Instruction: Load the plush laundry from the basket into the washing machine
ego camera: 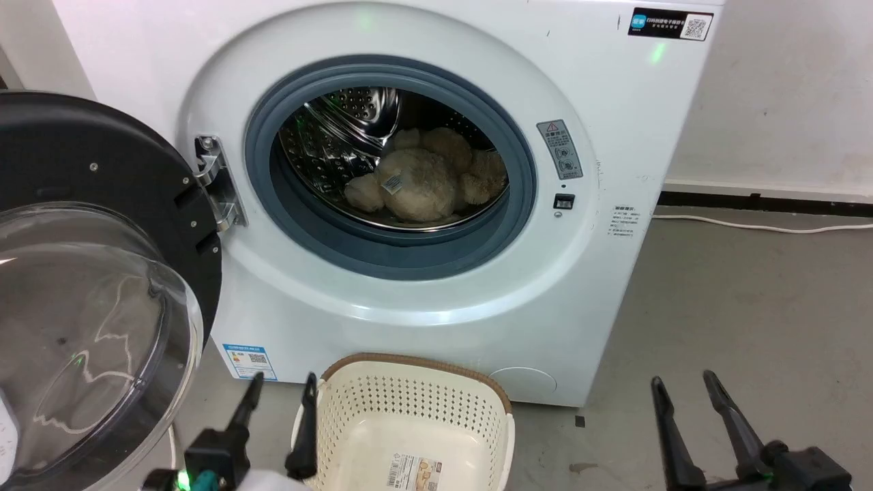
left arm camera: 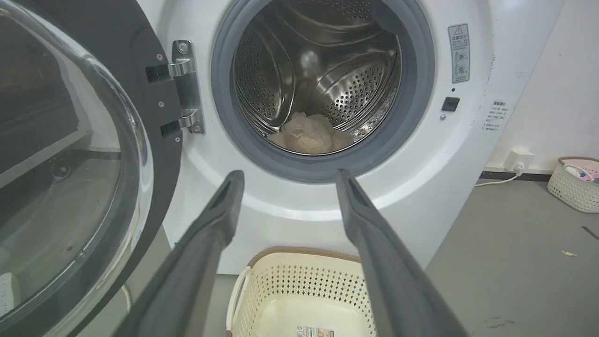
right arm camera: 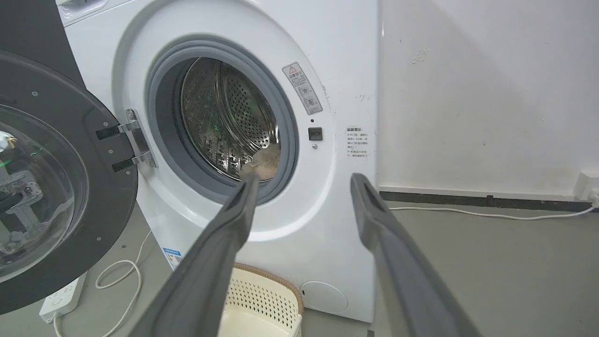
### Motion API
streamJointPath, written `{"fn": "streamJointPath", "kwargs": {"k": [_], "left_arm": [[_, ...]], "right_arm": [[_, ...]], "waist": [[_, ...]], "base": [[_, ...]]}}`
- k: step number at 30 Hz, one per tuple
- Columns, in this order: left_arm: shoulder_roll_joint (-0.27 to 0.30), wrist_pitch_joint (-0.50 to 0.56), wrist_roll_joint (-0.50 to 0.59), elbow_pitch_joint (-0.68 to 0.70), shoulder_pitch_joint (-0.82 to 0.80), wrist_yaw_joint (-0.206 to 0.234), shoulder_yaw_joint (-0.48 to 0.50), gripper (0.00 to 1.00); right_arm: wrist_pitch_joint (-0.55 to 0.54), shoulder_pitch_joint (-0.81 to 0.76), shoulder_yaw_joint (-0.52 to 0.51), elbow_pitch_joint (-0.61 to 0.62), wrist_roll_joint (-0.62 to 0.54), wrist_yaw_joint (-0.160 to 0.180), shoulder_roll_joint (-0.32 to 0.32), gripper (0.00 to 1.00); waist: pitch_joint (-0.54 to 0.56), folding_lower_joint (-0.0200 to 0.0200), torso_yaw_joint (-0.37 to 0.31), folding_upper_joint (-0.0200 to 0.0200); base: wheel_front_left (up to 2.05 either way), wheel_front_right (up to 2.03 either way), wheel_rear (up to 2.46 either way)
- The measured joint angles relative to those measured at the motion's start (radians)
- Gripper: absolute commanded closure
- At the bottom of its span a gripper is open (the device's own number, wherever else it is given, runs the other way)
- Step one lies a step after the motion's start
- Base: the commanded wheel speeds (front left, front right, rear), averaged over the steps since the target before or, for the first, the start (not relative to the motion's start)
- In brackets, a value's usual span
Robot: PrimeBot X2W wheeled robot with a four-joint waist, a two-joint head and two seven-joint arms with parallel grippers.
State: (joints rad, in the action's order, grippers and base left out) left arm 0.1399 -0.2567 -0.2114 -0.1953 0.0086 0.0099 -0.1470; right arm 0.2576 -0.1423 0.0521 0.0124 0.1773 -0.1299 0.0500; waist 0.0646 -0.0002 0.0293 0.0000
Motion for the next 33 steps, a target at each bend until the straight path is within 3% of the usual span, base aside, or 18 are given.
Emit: {"fn": "streamJointPath", "kwargs": {"k": [17,18,33], "left_arm": [[-0.036,0.0,0.042,0.009,0.045,-0.013,0.046,0.0],[-0.038,0.0,0.042,0.009,0.045,-0.013,0.049,1.0],[-0.038,0.02,0.049,0.02,0.044,-0.013,0.054,1.0]], "right_arm": [[0.0,-0.018,-0.03,-0.021,-0.004,0.0,0.0,0.0],[0.0,-0.018,-0.03,-0.021,-0.004,0.0,0.0,1.0],[-0.02,-0.014,-0.031,-0.021,-0.011,0.0,0.0,1.0]], "waist": [[0.005,0.0002,-0.015,0.0],[0.005,0.0002,-0.016,0.0],[-0.001,0.0002,-0.017,0.0]], "base": [[0.0,0.0,0.0],[0.0,0.0,0.0],[0.0,0.0,0.0]]}}
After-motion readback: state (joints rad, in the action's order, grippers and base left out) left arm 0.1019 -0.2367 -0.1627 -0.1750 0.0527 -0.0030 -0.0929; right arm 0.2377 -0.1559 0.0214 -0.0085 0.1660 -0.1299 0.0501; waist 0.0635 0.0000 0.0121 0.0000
